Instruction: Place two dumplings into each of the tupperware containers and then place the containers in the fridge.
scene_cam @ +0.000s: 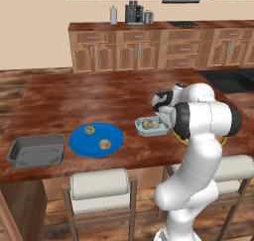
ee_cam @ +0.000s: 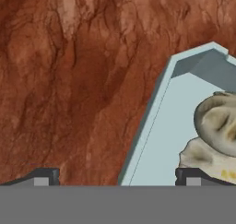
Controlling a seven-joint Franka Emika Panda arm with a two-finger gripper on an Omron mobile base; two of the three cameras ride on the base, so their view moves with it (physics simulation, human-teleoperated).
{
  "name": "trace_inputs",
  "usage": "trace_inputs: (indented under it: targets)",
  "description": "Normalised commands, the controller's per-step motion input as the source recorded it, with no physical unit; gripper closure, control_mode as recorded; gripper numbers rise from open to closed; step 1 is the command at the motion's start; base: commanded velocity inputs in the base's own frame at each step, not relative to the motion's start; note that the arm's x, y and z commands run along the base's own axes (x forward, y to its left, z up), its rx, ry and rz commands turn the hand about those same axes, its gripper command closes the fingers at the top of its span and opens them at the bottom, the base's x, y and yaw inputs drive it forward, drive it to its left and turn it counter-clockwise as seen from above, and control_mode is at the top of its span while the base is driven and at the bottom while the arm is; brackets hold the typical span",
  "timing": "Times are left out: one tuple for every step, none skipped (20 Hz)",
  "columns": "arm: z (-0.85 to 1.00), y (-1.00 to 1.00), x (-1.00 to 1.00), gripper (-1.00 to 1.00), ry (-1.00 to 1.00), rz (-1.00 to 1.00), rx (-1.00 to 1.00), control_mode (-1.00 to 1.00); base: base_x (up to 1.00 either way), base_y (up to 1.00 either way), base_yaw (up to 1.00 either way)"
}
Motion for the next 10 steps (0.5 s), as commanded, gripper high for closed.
trace_inputs:
  targets:
    - [-0.35, -0.24, 0.24, -1.00, 0.01, -0.03, 0.00, -1.00, 0.00, 0.00, 0.00]
    - [-0.26, -0.24, 0.29, -1.00, 0.00, -0.02, 0.00, -1.00, 0.00, 0.00, 0.00]
    - [-0.16, -0.15, 0.33, -1.00, 0.00, -0.01, 0.00, -1.00, 0.00, 0.00, 0.00]
    - [-0.12, -0.11, 0.36, -1.00, 0.00, 0.00, 0.00, -1.00, 0.00, 0.00, 0.00]
    - [-0.14, -0.09, 0.37, -1.00, 0.00, 0.00, 0.00, -1.00, 0.00, 0.00, 0.00]
    - [-0.16, -0.07, 0.34, -1.00, 0.00, 0.00, 0.00, -1.00, 0.00, 0.00, 0.00]
    - [-0.14, 0.00, 0.25, -1.00, 0.00, 0.00, 0.00, -1.00, 0.00, 0.00, 0.00]
    - [-0.23, 0.00, 0.20, -1.00, 0.00, -0.01, -0.03, -1.00, 0.00, 0.00, 0.00]
    - [-0.30, 0.00, 0.11, -1.00, 0.00, -0.03, -0.04, -1.00, 0.00, 0.00, 0.00]
    - [-0.31, 0.00, 0.05, -1.00, 0.00, -0.06, -0.04, -1.00, 0.00, 0.00, 0.00]
